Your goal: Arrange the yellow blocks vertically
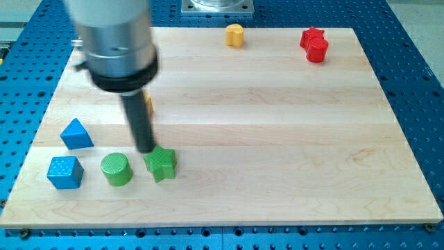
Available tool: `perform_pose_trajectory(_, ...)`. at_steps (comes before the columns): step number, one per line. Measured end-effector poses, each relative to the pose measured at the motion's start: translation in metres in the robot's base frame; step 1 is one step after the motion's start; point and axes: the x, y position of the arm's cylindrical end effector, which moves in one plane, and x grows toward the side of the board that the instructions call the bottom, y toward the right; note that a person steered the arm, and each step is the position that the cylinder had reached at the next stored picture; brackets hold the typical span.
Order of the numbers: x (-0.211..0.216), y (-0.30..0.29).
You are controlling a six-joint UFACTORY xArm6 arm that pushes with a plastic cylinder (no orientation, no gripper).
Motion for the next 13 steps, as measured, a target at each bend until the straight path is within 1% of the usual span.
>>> perform_pose_trajectory(1, -0.010, -0.006)
perform_pose_trajectory(2, -0.042, -0.010)
perform_pose_trajectory(3, -0.089, -0.009)
perform_pose_trajectory(4, -0.122, 0.014)
perform_pose_trajectory(5, -0.133, -0.031)
perform_pose_trajectory(6, -0.162, 0.025)
perform_pose_trajectory(7, -0.171, 0.118)
perform_pose_trajectory(8, -0.172, 0.027)
perform_pose_trajectory(9, -0.189, 0.091)
perform_pose_trajectory(10, -0.219, 0.174)
perform_pose_trajectory(11, -0.257, 0.220)
perform_pose_trajectory(12, -0.281, 0.222)
perform_pose_trajectory(13, -0.278, 0.133)
